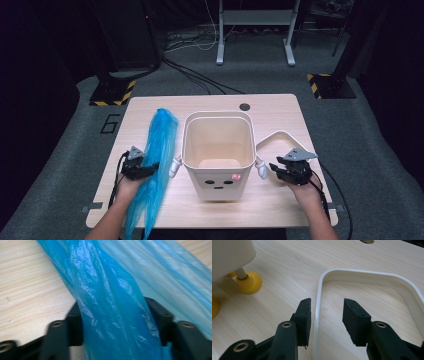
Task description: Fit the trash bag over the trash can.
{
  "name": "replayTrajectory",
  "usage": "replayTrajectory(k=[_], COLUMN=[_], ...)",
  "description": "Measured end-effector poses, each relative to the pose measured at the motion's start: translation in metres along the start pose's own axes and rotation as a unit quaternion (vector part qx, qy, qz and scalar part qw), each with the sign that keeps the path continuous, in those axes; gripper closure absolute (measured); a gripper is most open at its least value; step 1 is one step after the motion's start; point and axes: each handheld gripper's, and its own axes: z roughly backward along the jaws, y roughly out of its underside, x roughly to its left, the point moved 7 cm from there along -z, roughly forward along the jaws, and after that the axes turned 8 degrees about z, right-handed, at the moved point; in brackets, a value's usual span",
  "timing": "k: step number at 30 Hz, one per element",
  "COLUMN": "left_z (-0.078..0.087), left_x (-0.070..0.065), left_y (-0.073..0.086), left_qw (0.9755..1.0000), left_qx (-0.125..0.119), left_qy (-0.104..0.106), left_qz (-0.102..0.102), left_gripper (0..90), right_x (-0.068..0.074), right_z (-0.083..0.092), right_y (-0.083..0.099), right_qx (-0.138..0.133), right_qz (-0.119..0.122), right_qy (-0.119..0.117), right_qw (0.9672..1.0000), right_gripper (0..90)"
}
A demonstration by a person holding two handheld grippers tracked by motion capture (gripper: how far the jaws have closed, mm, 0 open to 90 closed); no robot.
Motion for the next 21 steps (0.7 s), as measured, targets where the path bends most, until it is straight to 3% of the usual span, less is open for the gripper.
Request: replayTrajectory(k=[5,8,10,14,21], left_z=[0.002,0.003,0.004,0.007,0.013], left_x=[-0.003,-0.003,-0.003,-0.003,0.001], left_y=[0.000,0.001,0.001,0.001,0.001], left_qw=[0.9997,0.9995,0.9994,0.9988,0.9985], left_qx=[0.003,0.009,0.013,0.023,0.026], left_qy=[0.020,0.027,0.031,0.033,0.029], left_qz=[-0.011,-0.012,-0.011,-0.029,-0.039], left_gripper=[66.3,74.1,77.9,83.3,85.9], right_x=[-0.001,0.000,0.000,0.000,0.000], right_z=[0.000,0.000,0.000,0.000,0.000], right_y=[0.001,0.001,0.001,0.001,0.001], right_qx=[0.000,0.002,0.002,0.001,0.002], right_qz=[0.000,0.002,0.003,0.004,0.004], right_qy=[0.001,0.001,0.001,0.001,0.002], right_qw=[1.0000,1.0000,1.0000,1.0000,1.0000], right_gripper=[57.7,57.7,57.9,58.1,58.1])
